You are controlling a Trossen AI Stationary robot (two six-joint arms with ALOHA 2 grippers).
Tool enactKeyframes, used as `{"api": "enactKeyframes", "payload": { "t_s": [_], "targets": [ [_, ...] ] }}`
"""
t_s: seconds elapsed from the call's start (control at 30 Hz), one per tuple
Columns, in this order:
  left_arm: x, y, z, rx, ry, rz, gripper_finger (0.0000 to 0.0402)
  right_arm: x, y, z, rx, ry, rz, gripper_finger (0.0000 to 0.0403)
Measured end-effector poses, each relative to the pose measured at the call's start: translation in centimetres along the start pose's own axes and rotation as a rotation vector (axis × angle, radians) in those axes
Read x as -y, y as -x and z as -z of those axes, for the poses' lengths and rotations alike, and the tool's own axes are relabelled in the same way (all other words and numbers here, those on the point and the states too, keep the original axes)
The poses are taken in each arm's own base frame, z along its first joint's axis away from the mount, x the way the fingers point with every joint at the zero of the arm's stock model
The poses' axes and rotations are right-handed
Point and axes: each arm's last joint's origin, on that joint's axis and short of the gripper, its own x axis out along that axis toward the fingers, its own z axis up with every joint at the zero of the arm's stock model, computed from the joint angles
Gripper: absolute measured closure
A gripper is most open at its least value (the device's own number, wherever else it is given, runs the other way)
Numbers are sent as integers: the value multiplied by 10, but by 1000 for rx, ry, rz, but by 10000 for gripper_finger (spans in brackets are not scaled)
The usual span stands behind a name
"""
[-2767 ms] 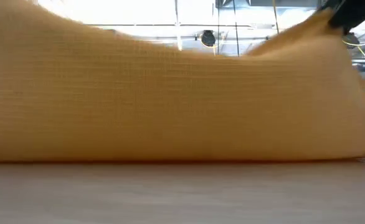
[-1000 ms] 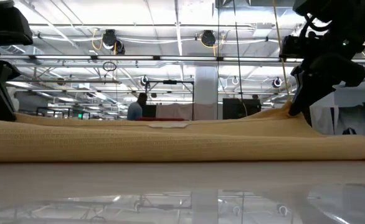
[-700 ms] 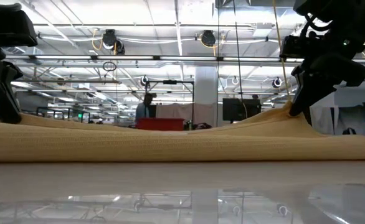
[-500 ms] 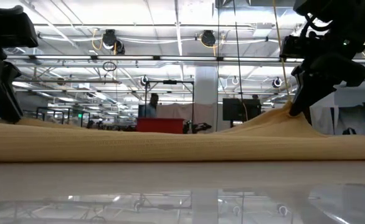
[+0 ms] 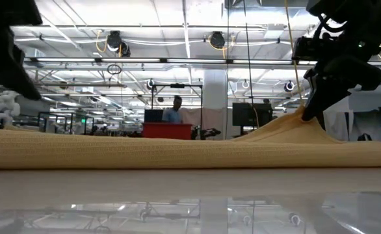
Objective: Roll towel
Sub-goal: Roll the yellow towel
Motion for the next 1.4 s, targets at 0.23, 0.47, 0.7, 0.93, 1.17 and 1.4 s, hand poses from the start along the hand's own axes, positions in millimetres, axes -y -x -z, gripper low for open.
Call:
{"api": "enactKeyframes", "payload": {
  "t_s": [0.23, 0.47, 0.7, 0.93, 1.17, 1.4],
  "targets": [
    [-8, -7, 27, -72, 162, 9, 233, 0, 0, 0, 0, 12, 0, 403],
    [-9, -8, 49, -79, 270, 79, 238, 0, 0, 0, 0, 43, 1, 403],
    [-17, -19, 56, -111, 251, 47, 283, 1, 0, 0, 10, 61, 27, 403],
    [-19, -30, 59, -47, 199, 98, 324, 1, 0, 0, 19, 61, 46, 403],
    [-19, -39, 54, 60, 144, 113, 327, 0, 0, -3, 43, 55, 40, 403],
    [-26, -44, 49, 180, 71, 28, 327, -1, 0, -5, 65, 54, 35, 403]
  ]
}}
